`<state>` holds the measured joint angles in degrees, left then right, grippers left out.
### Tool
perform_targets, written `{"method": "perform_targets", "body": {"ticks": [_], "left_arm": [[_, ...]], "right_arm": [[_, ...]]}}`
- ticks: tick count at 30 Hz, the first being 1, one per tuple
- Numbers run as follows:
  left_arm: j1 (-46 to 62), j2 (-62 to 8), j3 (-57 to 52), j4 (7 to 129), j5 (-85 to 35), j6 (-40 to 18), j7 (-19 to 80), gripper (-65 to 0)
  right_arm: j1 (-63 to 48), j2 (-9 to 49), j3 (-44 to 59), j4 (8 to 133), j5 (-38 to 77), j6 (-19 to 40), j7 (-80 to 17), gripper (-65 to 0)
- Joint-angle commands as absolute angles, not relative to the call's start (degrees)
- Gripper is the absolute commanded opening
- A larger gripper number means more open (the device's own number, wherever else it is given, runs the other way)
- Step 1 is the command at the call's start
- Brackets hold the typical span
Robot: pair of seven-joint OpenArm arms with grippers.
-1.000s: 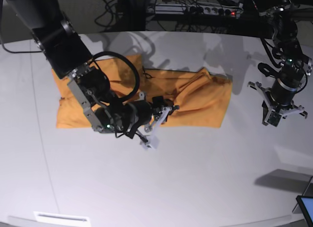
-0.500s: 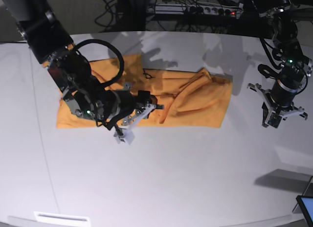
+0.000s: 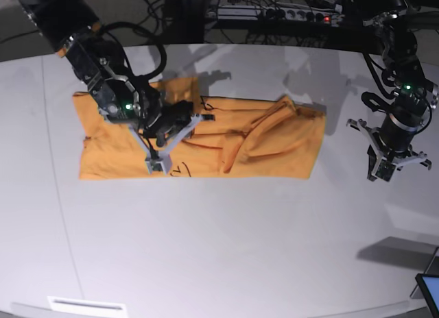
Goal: Fold the T-shirt properly
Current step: 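Open the right gripper and lift it off the shirt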
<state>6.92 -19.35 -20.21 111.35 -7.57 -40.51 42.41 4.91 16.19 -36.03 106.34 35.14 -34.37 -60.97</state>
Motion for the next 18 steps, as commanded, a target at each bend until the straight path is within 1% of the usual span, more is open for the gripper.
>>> {"method": "perform_targets", "body": {"ticks": [1,3,7,11,15,18], "left_arm": [[7.43,-19.38,-20.44,112.13,-8.04,-40.0,41.45,-65.0],[8.13,-18.33,-20.44,112.13,-8.04,-40.0,41.45,-65.0],[7.87,-18.59,-20.44,112.13,-8.04,-40.0,41.45,-65.0],[7.34,-19.56,-20.53,112.13,-7.96,-40.0,41.45,-65.0],[7.34,-19.91,-20.53,112.13,-8.04,-40.0,41.45,-65.0],[7.16,-19.65,-20.53,112.13,-8.04,-40.0,41.45,-65.0]], "right_arm": [[5.76,16.31,-35.74,107.65,34.95,-34.15,-59.82,-48.6],[5.32,16.4,-35.74,107.65,34.86,-34.15,-59.82,-48.6],[5.23,16.57,-35.74,107.91,34.86,-34.24,-60.26,-48.8],[3.38,16.75,-35.82,112.66,34.77,-34.24,-60.35,-48.8],[2.68,16.57,-36.44,113.71,34.77,-34.24,-64.48,-48.8],[2.68,16.66,-39.87,113.71,34.77,-34.24,-67.3,-48.8]]}}
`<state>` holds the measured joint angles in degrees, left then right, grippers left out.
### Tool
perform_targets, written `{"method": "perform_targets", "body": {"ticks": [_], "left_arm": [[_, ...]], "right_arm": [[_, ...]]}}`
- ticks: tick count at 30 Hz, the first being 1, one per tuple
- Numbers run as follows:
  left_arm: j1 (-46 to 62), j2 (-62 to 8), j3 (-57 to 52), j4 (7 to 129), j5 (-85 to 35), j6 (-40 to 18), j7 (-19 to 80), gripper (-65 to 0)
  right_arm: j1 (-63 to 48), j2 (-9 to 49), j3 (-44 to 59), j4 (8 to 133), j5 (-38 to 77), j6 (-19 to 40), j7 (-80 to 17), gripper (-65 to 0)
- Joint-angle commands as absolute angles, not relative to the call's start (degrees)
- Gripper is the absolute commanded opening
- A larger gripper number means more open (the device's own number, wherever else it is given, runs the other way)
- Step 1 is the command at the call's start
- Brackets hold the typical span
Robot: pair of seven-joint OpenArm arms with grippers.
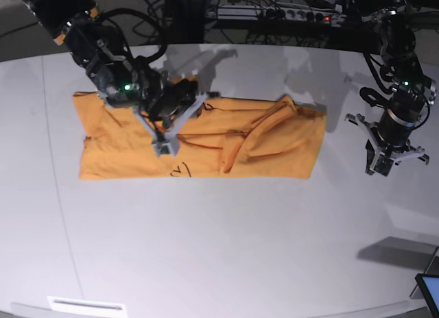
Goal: Fold the T-shirt properly
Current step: 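Open the right gripper and lift it off the shirt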
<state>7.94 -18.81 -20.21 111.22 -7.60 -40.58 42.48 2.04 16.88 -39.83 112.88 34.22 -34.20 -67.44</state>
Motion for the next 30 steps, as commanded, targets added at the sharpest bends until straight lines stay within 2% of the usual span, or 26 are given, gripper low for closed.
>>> {"method": "perform_targets", "body": {"ticks": [1,4,8,19,22,26,30], "left_arm": [[7.08,-19.65,-20.53,112.13,-8.04,-40.0,41.45,-65.0],[6.9,-19.47,-20.44,112.13,-8.04,-40.0,41.45,-65.0],[7.25,-19.38,-19.3,112.13,-8.04,-40.0,41.45,-65.0],[6.81,-19.56,-18.51,112.22,-7.96,-40.0,41.45,-65.0],[6.81,-19.56,-18.51,112.22,-7.96,-40.0,41.45,-65.0],[7.08,-19.47,-18.51,112.22,-7.96,-40.0,41.45,-65.0],[6.99,-19.38,-18.51,112.22,-7.96,-40.0,41.45,-65.0]], "right_arm": [[2.59,16.66,-40.75,113.63,34.77,-34.24,-67.74,-48.8],[1.54,16.66,-42.59,113.63,34.77,-34.77,-68.09,-48.8],[1.1,16.31,-46.11,113.63,34.77,-40.0,-68.0,-48.8],[1.19,18.33,-51.12,110.81,34.77,-40.0,-68.0,-48.8],[1.71,19.65,-55.34,109.32,34.77,-40.0,-68.0,-48.8],[4.62,19.74,-66.24,109.41,34.86,-40.0,-67.65,-48.8],[5.41,17.8,-67.91,109.58,34.86,-40.0,-67.82,-48.8]]}}
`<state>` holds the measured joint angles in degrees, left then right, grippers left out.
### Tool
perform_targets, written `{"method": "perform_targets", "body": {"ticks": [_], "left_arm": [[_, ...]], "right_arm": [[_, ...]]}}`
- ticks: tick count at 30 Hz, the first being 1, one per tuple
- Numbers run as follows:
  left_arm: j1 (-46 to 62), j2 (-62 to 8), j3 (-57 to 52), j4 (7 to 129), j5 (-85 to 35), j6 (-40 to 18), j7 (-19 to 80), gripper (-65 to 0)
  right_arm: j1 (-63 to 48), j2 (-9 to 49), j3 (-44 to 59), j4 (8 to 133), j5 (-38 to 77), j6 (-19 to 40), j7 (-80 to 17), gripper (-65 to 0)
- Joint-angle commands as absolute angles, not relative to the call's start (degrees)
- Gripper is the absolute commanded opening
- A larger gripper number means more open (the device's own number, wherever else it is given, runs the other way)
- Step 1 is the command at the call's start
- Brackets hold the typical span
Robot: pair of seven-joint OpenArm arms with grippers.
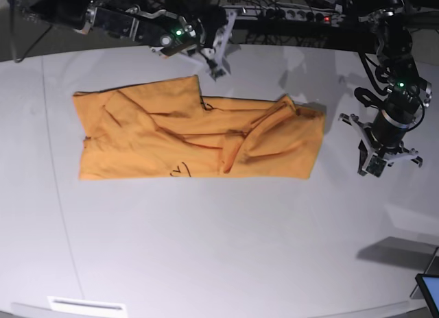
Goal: Fold the T-shirt properly
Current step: 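Open the right gripper and lift it off the shirt, then swing the right gripper over to the shirt's hem end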
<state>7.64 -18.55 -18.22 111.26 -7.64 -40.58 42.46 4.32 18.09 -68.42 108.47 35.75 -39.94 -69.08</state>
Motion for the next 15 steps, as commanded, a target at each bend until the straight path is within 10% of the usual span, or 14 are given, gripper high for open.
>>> {"method": "perform_targets", "body": {"ticks": [1,15], "left_arm": [[6.99,-19.47,-18.51,112.13,-7.96,-40.0,41.45,-65.0],[8.04,-19.56,-18.33,111.96,-8.04,-40.0,41.63,-65.0]], "right_arm": [[5.49,17.45,-68.0,109.76,34.95,-40.0,-67.74,-48.8],[9.36,9.54,-58.95,113.54,52.7,-40.0,-70.46,-48.6]]}}
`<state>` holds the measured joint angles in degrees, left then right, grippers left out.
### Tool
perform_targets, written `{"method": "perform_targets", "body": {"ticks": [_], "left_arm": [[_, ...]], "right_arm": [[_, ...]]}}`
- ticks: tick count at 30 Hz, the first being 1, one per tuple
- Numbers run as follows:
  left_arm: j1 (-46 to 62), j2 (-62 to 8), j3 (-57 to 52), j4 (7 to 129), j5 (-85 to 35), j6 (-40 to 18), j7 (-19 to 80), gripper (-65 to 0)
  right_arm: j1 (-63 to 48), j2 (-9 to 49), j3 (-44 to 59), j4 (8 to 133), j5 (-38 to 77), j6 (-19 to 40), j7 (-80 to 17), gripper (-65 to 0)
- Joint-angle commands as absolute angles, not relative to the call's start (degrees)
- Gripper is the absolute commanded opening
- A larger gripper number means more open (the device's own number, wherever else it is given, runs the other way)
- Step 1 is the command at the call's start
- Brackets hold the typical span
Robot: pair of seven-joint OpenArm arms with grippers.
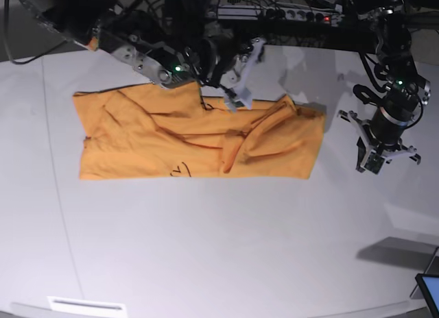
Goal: Fold the T-shirt properly
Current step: 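Swing the right gripper over to the shirt's hem end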
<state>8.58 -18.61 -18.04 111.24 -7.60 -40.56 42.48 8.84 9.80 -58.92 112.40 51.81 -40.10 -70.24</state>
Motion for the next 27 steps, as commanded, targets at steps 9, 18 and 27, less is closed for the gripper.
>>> {"method": "perform_targets", "body": {"ticks": [9,18,27], "left_arm": [[7.6,-19.65,-18.33,108.62,-7.96,-40.0,41.45,-65.0],[7.69,-19.65,-18.59,109.05,-7.96,-40.0,41.45,-65.0],[6.9,-20.44,-19.12,113.8,-8.04,-40.0,41.36,-65.0]], "right_arm": [[12.53,6.29,-58.68,113.01,61.23,-40.0,-70.46,-48.6],[15.43,5.32,-58.86,108.35,61.58,-40.0,-66.51,-48.6],[18.68,3.56,-59.03,100.53,61.58,-40.0,-64.66,-48.6]]}}
